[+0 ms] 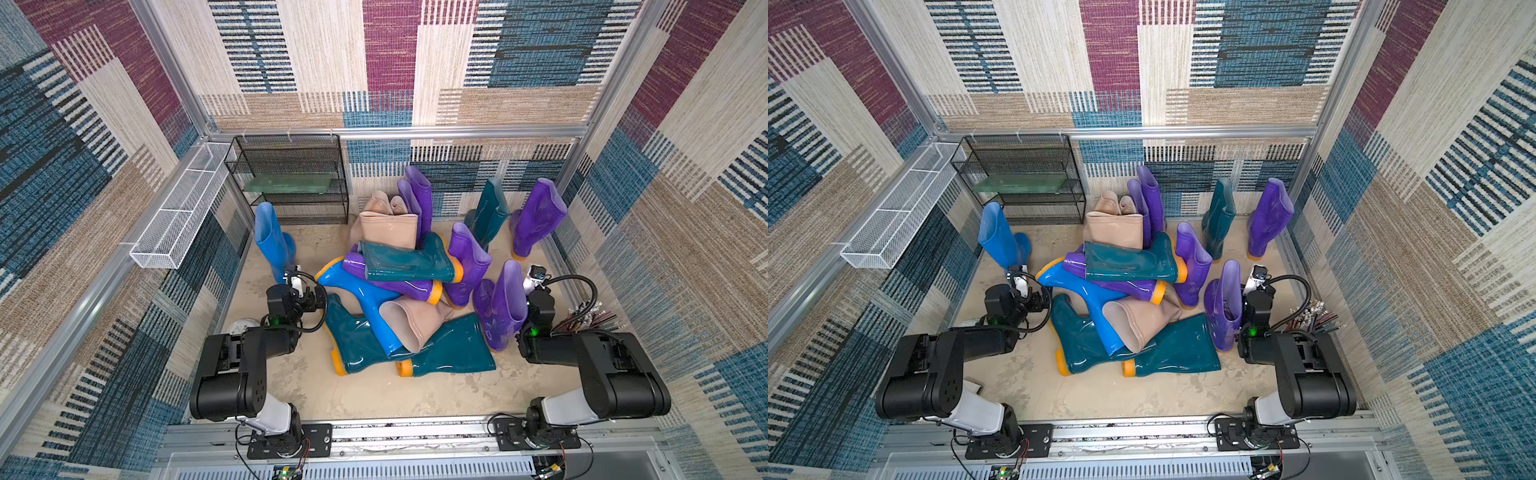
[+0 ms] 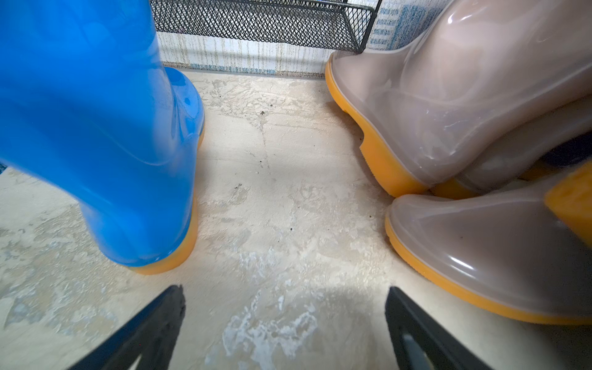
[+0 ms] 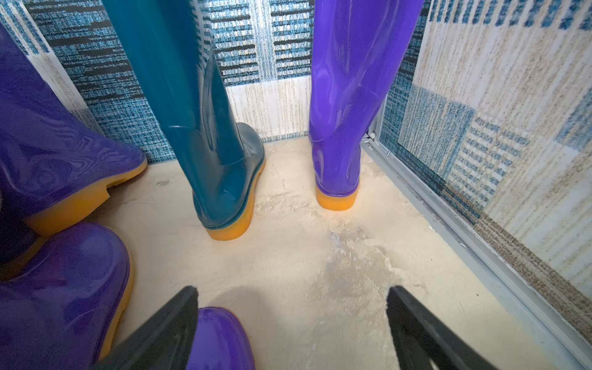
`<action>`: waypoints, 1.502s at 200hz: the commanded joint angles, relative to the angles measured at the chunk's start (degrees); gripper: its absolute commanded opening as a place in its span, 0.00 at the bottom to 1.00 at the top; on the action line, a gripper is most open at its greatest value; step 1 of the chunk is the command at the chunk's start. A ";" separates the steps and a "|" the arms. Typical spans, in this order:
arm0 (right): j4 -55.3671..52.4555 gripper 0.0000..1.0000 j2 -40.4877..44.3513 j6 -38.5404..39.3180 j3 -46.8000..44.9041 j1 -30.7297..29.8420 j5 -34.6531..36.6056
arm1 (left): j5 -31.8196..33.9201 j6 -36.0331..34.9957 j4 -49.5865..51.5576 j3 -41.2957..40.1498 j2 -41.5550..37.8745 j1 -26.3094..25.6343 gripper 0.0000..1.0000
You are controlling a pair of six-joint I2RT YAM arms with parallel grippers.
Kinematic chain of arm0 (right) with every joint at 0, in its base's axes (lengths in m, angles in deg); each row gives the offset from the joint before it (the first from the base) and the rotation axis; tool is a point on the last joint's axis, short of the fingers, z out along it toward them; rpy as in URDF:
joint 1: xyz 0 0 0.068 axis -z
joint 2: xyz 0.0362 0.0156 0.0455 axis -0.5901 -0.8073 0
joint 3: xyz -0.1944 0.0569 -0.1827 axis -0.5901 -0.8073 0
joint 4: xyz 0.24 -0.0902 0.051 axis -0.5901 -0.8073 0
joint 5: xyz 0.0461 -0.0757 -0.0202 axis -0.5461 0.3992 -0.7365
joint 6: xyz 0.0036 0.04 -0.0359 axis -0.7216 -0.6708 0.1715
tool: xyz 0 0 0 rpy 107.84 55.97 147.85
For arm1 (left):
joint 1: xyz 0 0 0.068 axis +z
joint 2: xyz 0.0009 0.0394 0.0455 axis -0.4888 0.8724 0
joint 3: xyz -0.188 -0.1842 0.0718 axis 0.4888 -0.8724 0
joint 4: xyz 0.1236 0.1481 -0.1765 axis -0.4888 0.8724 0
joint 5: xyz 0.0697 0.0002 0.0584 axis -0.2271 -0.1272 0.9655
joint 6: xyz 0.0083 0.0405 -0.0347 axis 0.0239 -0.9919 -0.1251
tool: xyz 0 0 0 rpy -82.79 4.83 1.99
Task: Match and arrange rain boots in pairs
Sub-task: Pick up the rain boot from the rain pile shoes.
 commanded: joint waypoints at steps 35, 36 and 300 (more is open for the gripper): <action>1.13 0.95 0.18 0.33 0.06 -0.01 -0.11 | -0.30 -2.32 0.86 0.02 -0.08 -0.16 1.00; 1.12 0.95 0.18 0.34 0.07 -0.01 -0.13 | -0.30 -2.33 0.86 0.01 -0.03 -0.16 1.00; -25.40 0.95 8.31 0.94 14.58 -3.28 6.43 | 7.65 0.27 35.87 4.28 -37.70 -0.69 1.00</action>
